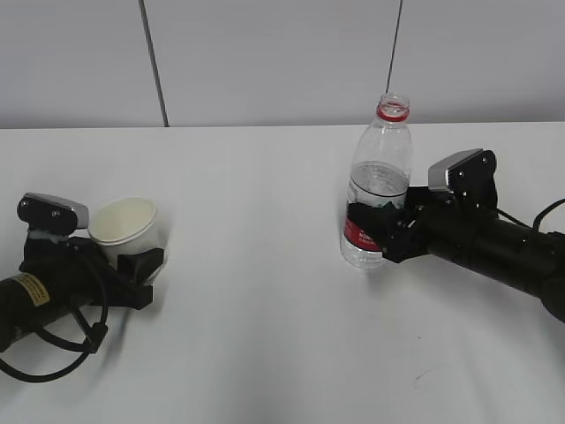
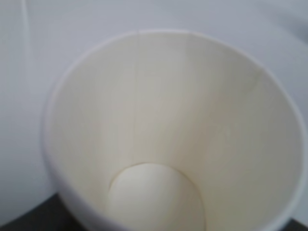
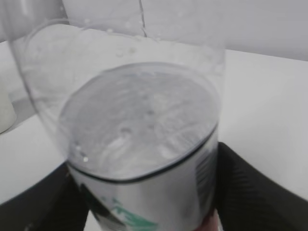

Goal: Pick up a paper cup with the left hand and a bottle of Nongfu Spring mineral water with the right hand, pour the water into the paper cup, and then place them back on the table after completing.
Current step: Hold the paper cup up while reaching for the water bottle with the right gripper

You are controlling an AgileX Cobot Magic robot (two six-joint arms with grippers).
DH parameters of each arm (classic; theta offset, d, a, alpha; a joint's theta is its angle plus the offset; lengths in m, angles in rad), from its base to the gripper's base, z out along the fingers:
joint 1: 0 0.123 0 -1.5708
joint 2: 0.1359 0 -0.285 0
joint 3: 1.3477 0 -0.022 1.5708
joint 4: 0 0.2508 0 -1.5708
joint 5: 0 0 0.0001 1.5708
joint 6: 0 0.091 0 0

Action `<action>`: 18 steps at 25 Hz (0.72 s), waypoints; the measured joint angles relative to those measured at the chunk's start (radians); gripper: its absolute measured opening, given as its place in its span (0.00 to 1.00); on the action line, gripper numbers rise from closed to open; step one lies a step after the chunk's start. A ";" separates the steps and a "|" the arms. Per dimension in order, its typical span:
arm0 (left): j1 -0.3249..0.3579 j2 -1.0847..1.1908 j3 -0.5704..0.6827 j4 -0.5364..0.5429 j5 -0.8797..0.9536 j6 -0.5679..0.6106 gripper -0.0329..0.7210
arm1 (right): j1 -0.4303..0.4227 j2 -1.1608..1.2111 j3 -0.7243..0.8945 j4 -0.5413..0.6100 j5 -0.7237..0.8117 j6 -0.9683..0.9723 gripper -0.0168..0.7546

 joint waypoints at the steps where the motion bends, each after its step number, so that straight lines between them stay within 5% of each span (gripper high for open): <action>1: 0.000 0.000 0.000 0.005 0.000 0.000 0.57 | 0.000 0.000 0.000 0.000 0.000 -0.002 0.70; 18: 0.000 0.000 0.000 0.109 0.000 0.000 0.57 | 0.000 0.008 -0.002 0.011 -0.010 -0.002 0.67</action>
